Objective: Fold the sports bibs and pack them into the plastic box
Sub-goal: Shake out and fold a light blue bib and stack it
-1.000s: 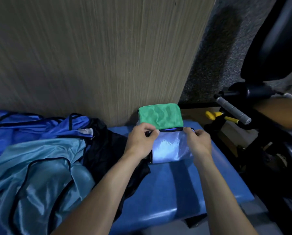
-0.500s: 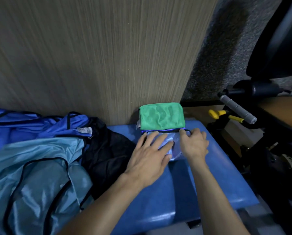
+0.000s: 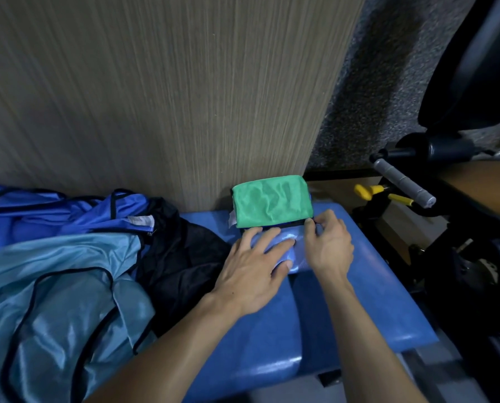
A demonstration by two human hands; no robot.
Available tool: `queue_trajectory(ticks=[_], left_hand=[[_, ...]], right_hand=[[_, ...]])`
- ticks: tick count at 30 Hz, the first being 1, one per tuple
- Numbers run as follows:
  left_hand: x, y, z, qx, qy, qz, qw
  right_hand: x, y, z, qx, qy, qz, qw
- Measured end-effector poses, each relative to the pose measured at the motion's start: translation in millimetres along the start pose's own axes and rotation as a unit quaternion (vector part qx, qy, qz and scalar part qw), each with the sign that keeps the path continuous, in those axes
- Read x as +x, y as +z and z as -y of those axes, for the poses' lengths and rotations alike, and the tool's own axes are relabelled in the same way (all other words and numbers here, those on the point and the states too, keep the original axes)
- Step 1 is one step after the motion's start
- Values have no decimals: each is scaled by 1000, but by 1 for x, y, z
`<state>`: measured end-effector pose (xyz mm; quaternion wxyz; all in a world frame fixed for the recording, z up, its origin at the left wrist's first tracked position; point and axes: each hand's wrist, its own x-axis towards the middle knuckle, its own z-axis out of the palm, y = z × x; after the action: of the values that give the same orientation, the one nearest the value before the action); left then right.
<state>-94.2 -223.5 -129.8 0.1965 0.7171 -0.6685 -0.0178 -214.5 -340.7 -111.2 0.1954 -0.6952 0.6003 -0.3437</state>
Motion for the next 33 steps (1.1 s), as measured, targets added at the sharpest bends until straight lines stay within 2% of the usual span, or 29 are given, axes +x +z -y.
queue_trajectory(ticks=[2, 6, 9, 11, 14, 17, 18, 20, 23, 27, 30, 33], left_hand=[[2, -3, 0, -7, -1, 4, 1000], [16, -17, 3, -37, -10, -20, 999], [29, -26, 3, -64, -26, -37, 997], [37, -30, 4, -86, -36, -41, 995], [45, -35, 4, -93, -15, -62, 994], [54, -44, 5, -23, 24, -160, 987], [59, -47, 8, 12, 25, -162, 986], [71, -52, 18, 77, 12, -90, 993], [92, -48, 36, 112, 1, 26, 993], [107, -39, 39, 129, 33, 20, 991], [110, -34, 43, 103, 28, -7, 994], [118, -39, 41, 116, 15, 2, 993]], right_hand=[[-3, 2, 0, -15, -19, -14, 1000], [-5, 0, 4, -68, -148, -74, 984], [-4, -2, 9, -88, -249, -58, 963], [-2, 0, 9, -104, -279, -23, 954], [-1, 7, 9, -128, -253, 37, 958], [1, 13, 8, -114, -243, 35, 963], [1, 13, 9, -118, -232, 42, 965], [1, 14, 9, -124, -208, 60, 968], [3, 13, 8, -123, -201, 63, 970], [6, 16, 3, -119, -198, 51, 972], [5, 17, 3, -111, -208, 52, 970], [5, 18, 3, -114, -215, 66, 968]])
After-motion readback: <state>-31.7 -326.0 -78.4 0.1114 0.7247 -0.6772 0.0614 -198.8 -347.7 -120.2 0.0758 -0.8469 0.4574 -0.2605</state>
